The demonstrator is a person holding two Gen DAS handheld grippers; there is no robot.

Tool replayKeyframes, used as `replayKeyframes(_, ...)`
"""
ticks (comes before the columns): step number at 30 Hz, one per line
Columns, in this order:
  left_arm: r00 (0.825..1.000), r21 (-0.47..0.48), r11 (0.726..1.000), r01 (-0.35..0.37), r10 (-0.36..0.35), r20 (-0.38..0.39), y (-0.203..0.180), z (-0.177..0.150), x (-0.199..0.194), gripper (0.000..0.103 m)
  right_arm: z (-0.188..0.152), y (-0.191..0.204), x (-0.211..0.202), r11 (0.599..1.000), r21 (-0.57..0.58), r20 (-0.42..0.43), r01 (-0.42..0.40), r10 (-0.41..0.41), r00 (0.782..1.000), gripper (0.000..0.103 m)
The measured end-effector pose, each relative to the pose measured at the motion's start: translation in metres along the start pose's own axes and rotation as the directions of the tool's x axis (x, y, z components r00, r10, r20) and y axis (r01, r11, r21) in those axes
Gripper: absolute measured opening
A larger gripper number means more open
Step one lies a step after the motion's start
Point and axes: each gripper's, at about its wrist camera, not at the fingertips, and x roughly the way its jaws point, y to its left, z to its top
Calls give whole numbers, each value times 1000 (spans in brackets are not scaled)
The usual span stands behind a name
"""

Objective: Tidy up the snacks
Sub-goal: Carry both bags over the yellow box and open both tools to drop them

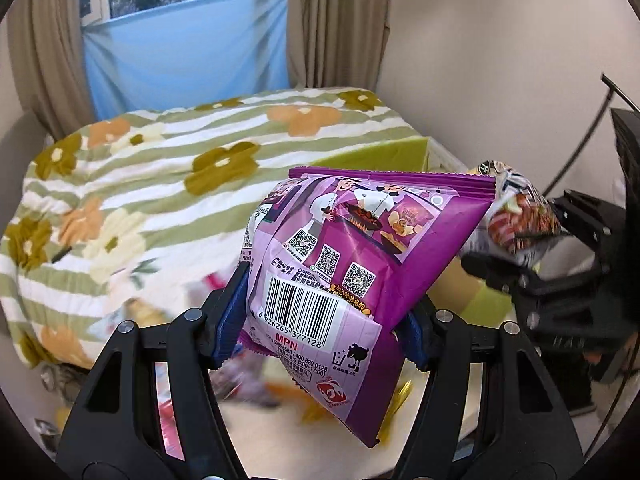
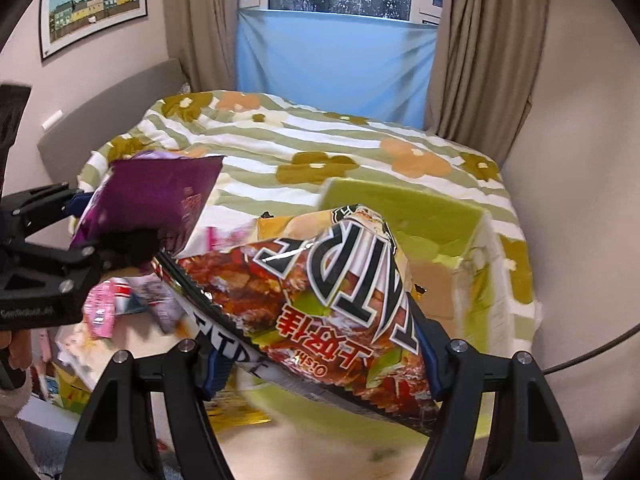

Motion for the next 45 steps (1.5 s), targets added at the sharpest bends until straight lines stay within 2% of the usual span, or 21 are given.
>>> replayKeyframes(4, 1000, -21, 1000, -6, 6, -27, -30, 33, 48, 62, 10, -47, 14, 1000, 0, -3, -4, 4, 1000, 69)
replayKeyframes(10, 993, -81, 996, -31, 21, -117, -58, 63, 119, 62, 18, -109, 36, 998, 62, -33, -21, 23, 999, 69)
replayKeyframes(13, 986, -53, 994, -97, 89, -137, -71, 75, 143, 62, 22, -128, 45, 997, 74, -43, -35, 38, 998, 69)
replayKeyframes(15, 984, -53, 992, -111, 102, -145, -73, 79, 151, 68, 24, -137, 50, 995, 89, -49, -43, 47, 998, 69)
replayKeyframes(16, 985, -58, 993, -105, 96, -147, -72, 80, 152, 71, 26, -141, 51, 994, 98, -52, -45, 50, 997, 69)
replayKeyframes(19, 986, -69, 994, -87, 76, -148, -77, 85, 160, 88, 28, -151, 56, 991, 123, -63, -50, 58, 996, 69)
replayKeyframes(20, 986, -63, 994, -88, 77, -149, -76, 83, 159, 99, 30, -155, 58, 990, 130, -65, -50, 59, 996, 69)
replayKeyframes(21, 986, -52, 994, -93, 84, -147, -78, 83, 159, 103, 30, -157, 59, 989, 137, -67, -51, 60, 996, 69)
replayKeyframes(29, 985, -70, 995, -68, 56, -161, -63, 58, 141, 103, 23, -159, 58, 983, 182, -72, -35, 49, 996, 69)
replayKeyframes(34, 984, -94, 992, -81, 64, -169, -49, 39, 124, 103, 27, -155, 58, 982, 185, -60, -27, 39, 997, 70)
replayKeyframes(41, 986, -148, 986, -78, 54, -160, -31, 27, 109, 103, 36, -142, 76, 990, 140, -67, -35, 45, 997, 70)
replayKeyframes(45, 983, -144, 985, -99, 74, -168, -25, 25, 109, 103, 42, -133, 101, 997, 83, -112, -4, 14, 994, 72)
